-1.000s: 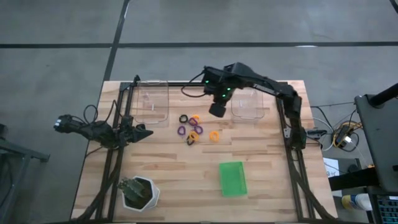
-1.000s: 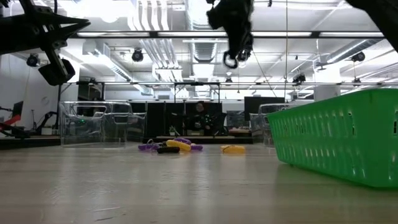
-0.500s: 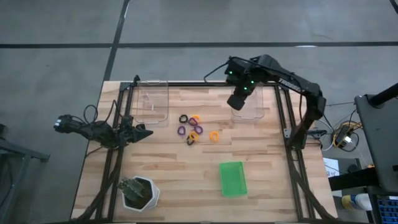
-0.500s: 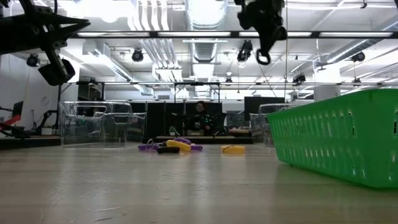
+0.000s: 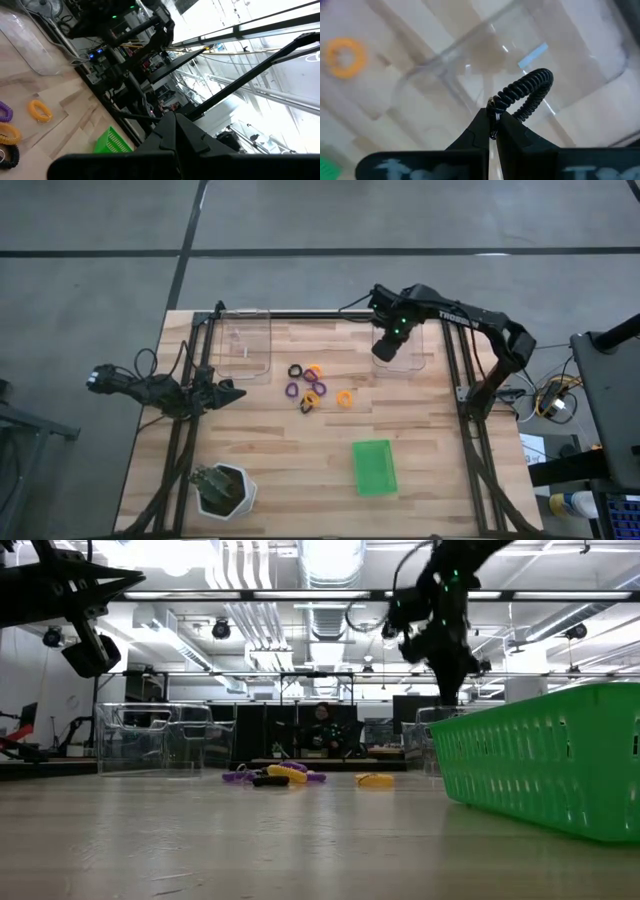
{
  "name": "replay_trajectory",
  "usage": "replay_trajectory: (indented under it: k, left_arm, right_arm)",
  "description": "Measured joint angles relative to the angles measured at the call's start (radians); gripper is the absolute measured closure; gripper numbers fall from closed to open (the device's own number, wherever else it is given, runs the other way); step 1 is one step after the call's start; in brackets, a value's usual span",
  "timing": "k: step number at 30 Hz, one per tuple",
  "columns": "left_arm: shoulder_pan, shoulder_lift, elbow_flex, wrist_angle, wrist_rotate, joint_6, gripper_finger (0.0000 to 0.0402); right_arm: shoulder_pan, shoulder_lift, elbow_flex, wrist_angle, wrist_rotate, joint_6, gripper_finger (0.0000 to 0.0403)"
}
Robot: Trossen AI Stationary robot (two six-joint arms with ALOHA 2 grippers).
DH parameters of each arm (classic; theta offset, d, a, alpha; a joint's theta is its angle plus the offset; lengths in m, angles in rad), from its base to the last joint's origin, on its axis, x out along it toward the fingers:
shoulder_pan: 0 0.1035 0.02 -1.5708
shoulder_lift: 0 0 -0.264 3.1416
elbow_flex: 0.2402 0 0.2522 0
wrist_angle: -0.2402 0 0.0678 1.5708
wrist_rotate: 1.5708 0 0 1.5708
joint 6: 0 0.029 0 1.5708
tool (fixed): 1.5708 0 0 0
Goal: Sort spring keychains
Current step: Put the top right black spring keychain into the right transparent bin
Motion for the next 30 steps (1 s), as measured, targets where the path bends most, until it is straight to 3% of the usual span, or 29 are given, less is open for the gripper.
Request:
replay_trajectory:
  k: [11,21,25,30]
  left_arm:
    - [0.000,0.000,0.000,0.000,0.000,0.001,0.0401]
    - [0.000,0.000,0.000,0.000,-0.020,0.003,0.0401]
    - [0.000,0.000,0.000,0.000,-0.025,0.003,0.0401]
    - [0.000,0.000,0.000,0.000,-0.025,0.004,0.0401]
  right_arm:
    - [-0.125,0.002,-0.244,0.247,-0.048,0.044,0.0394]
    - [-0.126,0.002,-0.290,0.275,-0.038,0.057,0.0381]
    - [-0.125,0.002,-0.290,0.281,0.033,0.066,0.0377]
    - [-0.125,0.002,-0.272,0.291,0.038,0.052,0.0332]
